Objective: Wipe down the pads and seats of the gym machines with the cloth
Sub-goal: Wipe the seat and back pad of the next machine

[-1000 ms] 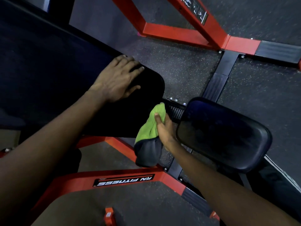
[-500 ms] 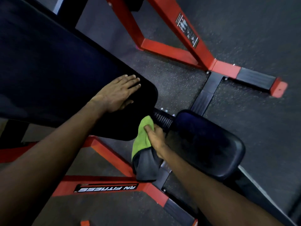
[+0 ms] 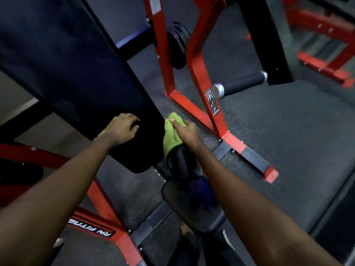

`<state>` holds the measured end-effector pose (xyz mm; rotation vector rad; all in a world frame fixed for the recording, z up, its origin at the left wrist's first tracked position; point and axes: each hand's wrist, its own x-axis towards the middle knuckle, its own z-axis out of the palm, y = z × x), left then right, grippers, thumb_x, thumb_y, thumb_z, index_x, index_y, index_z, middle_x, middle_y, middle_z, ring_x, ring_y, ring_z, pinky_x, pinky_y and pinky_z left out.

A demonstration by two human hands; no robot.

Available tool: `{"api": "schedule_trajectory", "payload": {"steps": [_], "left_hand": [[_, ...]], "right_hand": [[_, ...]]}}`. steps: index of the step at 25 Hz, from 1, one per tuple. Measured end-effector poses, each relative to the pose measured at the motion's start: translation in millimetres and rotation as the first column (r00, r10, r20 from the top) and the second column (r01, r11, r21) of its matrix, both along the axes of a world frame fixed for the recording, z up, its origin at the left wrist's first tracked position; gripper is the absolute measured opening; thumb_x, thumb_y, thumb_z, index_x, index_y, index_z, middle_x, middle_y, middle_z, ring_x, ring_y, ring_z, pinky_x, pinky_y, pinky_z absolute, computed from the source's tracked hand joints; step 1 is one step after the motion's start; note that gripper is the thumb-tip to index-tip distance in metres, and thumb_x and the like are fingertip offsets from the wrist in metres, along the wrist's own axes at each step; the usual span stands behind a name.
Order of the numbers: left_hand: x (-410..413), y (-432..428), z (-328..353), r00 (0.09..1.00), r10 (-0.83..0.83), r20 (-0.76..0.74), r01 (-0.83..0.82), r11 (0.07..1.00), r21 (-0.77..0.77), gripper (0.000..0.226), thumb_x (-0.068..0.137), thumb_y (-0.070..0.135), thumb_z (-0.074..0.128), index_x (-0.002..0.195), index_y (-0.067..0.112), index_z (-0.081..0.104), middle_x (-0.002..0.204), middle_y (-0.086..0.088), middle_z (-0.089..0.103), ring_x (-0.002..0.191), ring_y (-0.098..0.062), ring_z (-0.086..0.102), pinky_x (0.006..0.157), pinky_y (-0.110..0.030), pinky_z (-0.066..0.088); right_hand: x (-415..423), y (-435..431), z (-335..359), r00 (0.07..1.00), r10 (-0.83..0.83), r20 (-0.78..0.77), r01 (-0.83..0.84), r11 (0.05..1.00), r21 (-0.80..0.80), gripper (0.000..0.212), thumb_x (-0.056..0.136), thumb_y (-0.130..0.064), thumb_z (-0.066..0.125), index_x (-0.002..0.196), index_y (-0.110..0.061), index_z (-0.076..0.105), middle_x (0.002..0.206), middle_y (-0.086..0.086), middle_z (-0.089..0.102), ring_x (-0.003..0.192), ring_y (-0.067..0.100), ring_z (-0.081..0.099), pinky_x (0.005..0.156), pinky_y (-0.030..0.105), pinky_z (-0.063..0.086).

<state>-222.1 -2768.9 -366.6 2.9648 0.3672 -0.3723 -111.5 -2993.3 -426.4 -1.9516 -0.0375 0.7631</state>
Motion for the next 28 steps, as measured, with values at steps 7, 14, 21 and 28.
{"api": "schedule_trajectory", "payload": {"steps": [7,14,21,28], "left_hand": [[-16.7,7.5,128.2,0.919,0.367,0.143,-0.329,0.916,-0.230,0.034,0.100,0.027,0.057,0.131,0.016,0.062,0.131,-0.009,0.061,0.116,-0.026,0.058,0.093,-0.027,0.040],[-70.8,8.3,216.0,0.784,0.508,0.357,-0.439,0.860,-0.260,0.032,0.097,0.026,0.060,0.126,0.015,0.065,0.124,-0.007,0.067,0.115,-0.023,0.061,0.097,-0.028,0.043],[-167.4,-8.6,270.1,0.557,0.697,0.453,-0.665,0.700,-0.260,0.032,0.096,0.023,0.058,0.125,0.012,0.066,0.128,-0.009,0.066,0.121,-0.027,0.059,0.100,-0.029,0.041],[-285.0,-72.1,309.5,0.279,0.811,0.515,-0.840,0.466,-0.279,0.030,0.095,0.022,0.061,0.123,0.013,0.067,0.123,-0.007,0.069,0.116,-0.024,0.063,0.095,-0.024,0.042]], "right_hand": [[25.1,33.9,136.2,0.953,0.182,0.240,-0.164,0.982,-0.093,0.069,0.090,-0.067,0.061,0.131,-0.012,0.066,0.133,0.018,0.065,0.129,0.036,0.056,0.103,0.035,0.044],[24.3,94.8,260.5,0.831,0.311,0.461,-0.324,0.944,-0.053,0.078,0.083,-0.077,0.057,0.133,-0.018,0.066,0.133,0.013,0.066,0.127,0.033,0.058,0.103,0.036,0.046],[-15.6,122.6,321.3,0.682,0.470,0.561,-0.544,0.838,-0.042,0.081,0.083,-0.075,0.059,0.138,-0.017,0.062,0.140,0.011,0.062,0.132,0.030,0.055,0.109,0.040,0.045],[-107.2,151.0,368.0,0.475,0.611,0.633,-0.789,0.614,0.001,0.076,0.087,-0.067,0.062,0.139,-0.013,0.060,0.142,0.015,0.059,0.132,0.031,0.054,0.110,0.041,0.044]]}}
